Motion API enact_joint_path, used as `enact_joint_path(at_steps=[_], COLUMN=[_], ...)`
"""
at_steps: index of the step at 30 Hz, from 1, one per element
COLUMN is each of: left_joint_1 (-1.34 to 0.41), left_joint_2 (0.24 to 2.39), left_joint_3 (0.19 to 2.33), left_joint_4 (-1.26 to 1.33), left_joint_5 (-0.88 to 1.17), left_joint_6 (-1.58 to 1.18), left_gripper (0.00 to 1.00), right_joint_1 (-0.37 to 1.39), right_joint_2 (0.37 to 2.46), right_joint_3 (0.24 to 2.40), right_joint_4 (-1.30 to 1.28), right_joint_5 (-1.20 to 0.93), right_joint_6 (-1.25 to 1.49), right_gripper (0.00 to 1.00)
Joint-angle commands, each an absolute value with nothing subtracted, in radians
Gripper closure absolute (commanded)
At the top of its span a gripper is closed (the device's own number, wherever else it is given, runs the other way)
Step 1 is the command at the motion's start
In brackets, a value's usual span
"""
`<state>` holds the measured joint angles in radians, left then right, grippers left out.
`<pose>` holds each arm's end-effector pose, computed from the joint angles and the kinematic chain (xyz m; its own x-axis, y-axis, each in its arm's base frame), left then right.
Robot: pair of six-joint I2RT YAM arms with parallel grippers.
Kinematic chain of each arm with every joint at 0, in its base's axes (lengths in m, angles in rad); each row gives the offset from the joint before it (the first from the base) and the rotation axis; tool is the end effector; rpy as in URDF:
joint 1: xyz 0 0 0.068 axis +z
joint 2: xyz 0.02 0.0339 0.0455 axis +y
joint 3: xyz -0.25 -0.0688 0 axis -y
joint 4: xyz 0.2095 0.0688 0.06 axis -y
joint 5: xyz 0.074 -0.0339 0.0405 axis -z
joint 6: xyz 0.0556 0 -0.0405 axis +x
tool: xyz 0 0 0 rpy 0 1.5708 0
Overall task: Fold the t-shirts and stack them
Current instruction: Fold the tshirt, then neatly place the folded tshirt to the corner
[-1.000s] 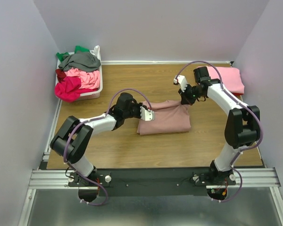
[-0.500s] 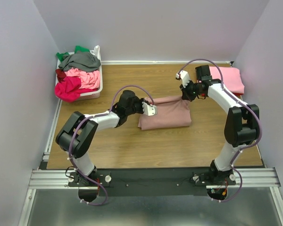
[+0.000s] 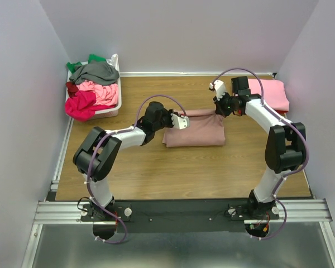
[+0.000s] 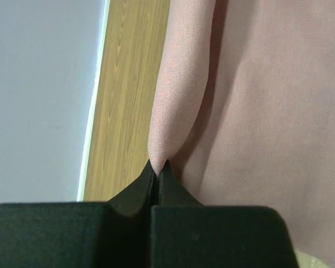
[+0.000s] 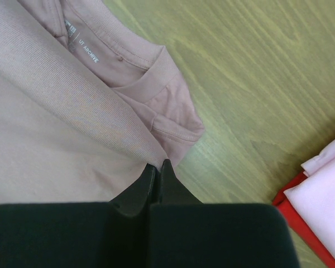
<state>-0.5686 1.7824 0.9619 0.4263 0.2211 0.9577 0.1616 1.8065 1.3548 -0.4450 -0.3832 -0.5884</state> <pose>0.3117 -0.2136 0.1963 0.3830 0.7022 -0.6002 0.6652 0.2412 0.7067 0.3633 0.0803 0.2210 -0.4307 -0.5918 -0.6813 -0.7437 0.6604 -0.1035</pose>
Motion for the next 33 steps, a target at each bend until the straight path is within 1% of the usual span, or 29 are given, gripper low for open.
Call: enact_joint_path(at_steps=[1, 5, 6, 7, 8, 9, 10, 11, 13, 14, 15, 16, 18, 19, 20, 21, 22, 23, 24, 25, 26, 27, 29, 33], left_joint_1=[-0.563, -0.566, -0.568, -0.569, -0.575, -0.577, -0.575, -0.574, -0.574, -0.574, -0.572, -0.574, -0.566, -0.56, -0.554, -0.546, -0.531, -0.523, -0.515, -0.512, -0.511, -0.511, -0.511, -0.511], left_joint_2=[1.824, 1.871, 1.882, 1.896, 1.932, 1.951, 1.969, 1.997, 2.005, 2.003, 1.997, 1.97, 1.93, 1.907, 1.852, 1.824, 1.797, 1.745, 1.715, 1.689, 1.631, 1.6, 1.507, 1.347], left_joint_3=[1.011, 1.095, 1.118, 1.144, 1.213, 1.256, 1.3, 1.39, 1.451, 1.498, 1.517, 1.525, 1.522, 1.516, 1.509, 1.49, 1.479, 1.454, 1.434, 1.413, 1.355, 1.321, 1.254, 1.045], left_joint_4=[0.454, 0.417, 0.414, 0.414, 0.416, 0.402, 0.402, 0.355, 0.331, 0.328, 0.325, 0.33, 0.328, 0.312, 0.249, 0.218, 0.145, 0.108, 0.08, 0.059, 0.036, 0.029, 0.026, 0.028], left_joint_5=[0.178, 0.134, 0.112, 0.072, -0.052, -0.111, -0.159, -0.225, -0.285, -0.39, -0.443, -0.492, -0.596, -0.597, -0.566, -0.479, -0.425, -0.297, -0.24, -0.198, -0.148, -0.12, -0.071, -0.005], left_joint_6=[0.937, 0.898, 0.872, 0.839, 0.746, 0.698, 0.657, 0.62, 0.537, 0.502, 0.45, 0.421, 0.361, 0.336, 0.29, 0.264, 0.241, 0.206, 0.192, 0.167, 0.137, 0.127, 0.112, 0.081], left_gripper=[1.0, 1.0, 0.99, 0.73, 0.53, 0.21, 0.17, 0.16, 0.14, 0.11, 0.04, 0.02, 0.02, 0.02, 0.02, 0.02, 0.01, 0.03, 0.08, 0.09, 0.09, 0.13, 0.16, 0.17], right_joint_1=[0.155, 0.155, 0.153, 0.153, 0.155, 0.155, 0.155, 0.155, 0.155, 0.153, 0.15, 0.141, 0.124, 0.12, 0.109, 0.101, 0.092, 0.074, 0.066, 0.063, 0.06, 0.06, 0.054, 0.046], right_joint_2=[1.836, 1.856, 1.864, 1.871, 1.887, 1.897, 1.904, 1.913, 1.954, 1.966, 1.97, 1.95, 1.921, 1.902, 1.864, 1.843, 1.823, 1.786, 1.772, 1.764, 1.769, 1.776, 1.801, 1.864], right_joint_3=[1.353, 1.356, 1.356, 1.356, 1.355, 1.358, 1.361, 1.376, 1.417, 1.452, 1.453, 1.447, 1.407, 1.39, 1.375, 1.358, 1.327, 1.307, 1.286, 1.266, 1.241, 1.236, 1.223, 1.2], right_joint_4=[-0.374, -0.316, -0.293, -0.266, -0.203, -0.174, -0.149, -0.09, -0.071, -0.068, -0.066, -0.067, -0.069, -0.072, -0.084, -0.128, -0.162, -0.217, -0.236, -0.251, -0.291, -0.307, -0.327, -0.33], right_joint_5=[-0.33, -0.279, -0.258, -0.232, -0.163, -0.131, -0.097, 0.004, 0.148, 0.254, 0.256, 0.239, 0.183, 0.148, 0.108, 0.007, -0.09, -0.261, -0.328, -0.384, -0.441, -0.462, -0.501, -0.571], right_joint_6=[-0.545, -0.502, -0.482, -0.46, -0.41, -0.382, -0.356, -0.278, -0.191, -0.142, -0.134, -0.124, -0.103, -0.103, -0.103, -0.109, -0.123, -0.144, -0.141, -0.135, -0.106, -0.085, -0.046, 0.058], right_gripper=[1.0, 0.99, 0.94, 0.88, 0.65, 0.6, 0.57, 0.5, 0.46, 0.42, 0.41, 0.41, 0.4, 0.37, 0.32, 0.29, 0.23, 0.14, 0.11, 0.08, 0.07, 0.07, 0.07, 0.08])
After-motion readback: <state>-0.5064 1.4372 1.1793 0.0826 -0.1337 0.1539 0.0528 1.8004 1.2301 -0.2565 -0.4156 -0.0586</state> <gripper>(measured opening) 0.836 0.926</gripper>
